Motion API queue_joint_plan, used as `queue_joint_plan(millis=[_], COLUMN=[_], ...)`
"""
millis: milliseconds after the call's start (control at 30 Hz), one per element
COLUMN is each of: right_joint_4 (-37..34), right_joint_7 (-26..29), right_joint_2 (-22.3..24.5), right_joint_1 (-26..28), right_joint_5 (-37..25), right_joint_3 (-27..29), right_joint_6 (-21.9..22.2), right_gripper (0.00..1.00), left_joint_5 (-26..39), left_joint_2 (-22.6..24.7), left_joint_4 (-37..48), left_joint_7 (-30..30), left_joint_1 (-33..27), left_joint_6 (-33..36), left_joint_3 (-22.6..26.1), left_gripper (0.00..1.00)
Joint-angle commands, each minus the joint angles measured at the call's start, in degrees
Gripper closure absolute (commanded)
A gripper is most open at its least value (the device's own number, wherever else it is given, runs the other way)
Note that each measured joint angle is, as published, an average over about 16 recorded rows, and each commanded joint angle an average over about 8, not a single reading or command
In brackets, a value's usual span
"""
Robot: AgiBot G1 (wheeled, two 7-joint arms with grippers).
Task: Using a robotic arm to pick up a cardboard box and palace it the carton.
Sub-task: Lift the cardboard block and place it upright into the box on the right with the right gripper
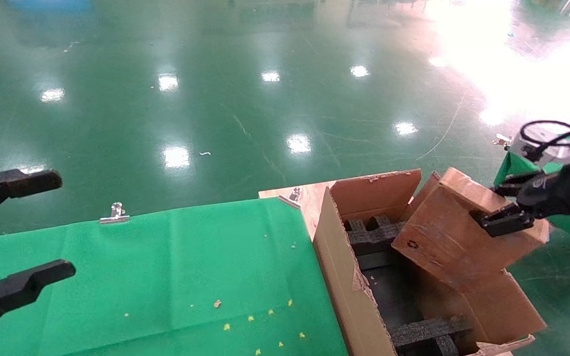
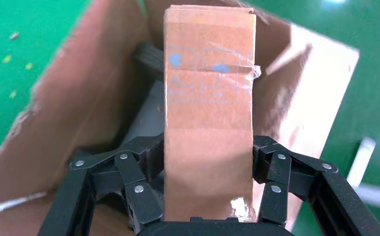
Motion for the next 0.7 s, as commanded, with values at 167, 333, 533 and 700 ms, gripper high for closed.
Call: queue_joint_plan(millis=[167, 333, 533, 700], right_joint_4=[-3.7, -4.5, -4.6, -4.4], right_joint_7=[6.5, 10.2, 11.0, 10.7], right_joint_2=[2.5, 3.9, 4.5, 4.2], right_joint_1=[-6.6, -8.9, -9.7, -9.4], right_joint_5=[5.5, 7.2, 8.0, 7.7], right_joint_3=[1.0, 1.0, 1.1, 1.1], right_joint_6=[4.9, 7.0, 8.1, 7.7], right_gripper=[1.0, 1.0, 1.0, 1.0], left_joint_5=[0.0, 0.0, 0.0, 0.0], left_joint_2=[0.0, 0.0, 0.0, 0.0], left_joint_4=[0.0, 0.0, 0.0, 0.0], left_joint_7=[0.0, 0.0, 0.0, 0.0], left_joint_1=[0.0, 0.0, 0.0, 0.0], left_joint_6=[0.0, 0.0, 0.0, 0.0], left_joint_3=[0.0, 0.0, 0.0, 0.0], left_gripper=[0.0, 0.0, 0.0, 0.0])
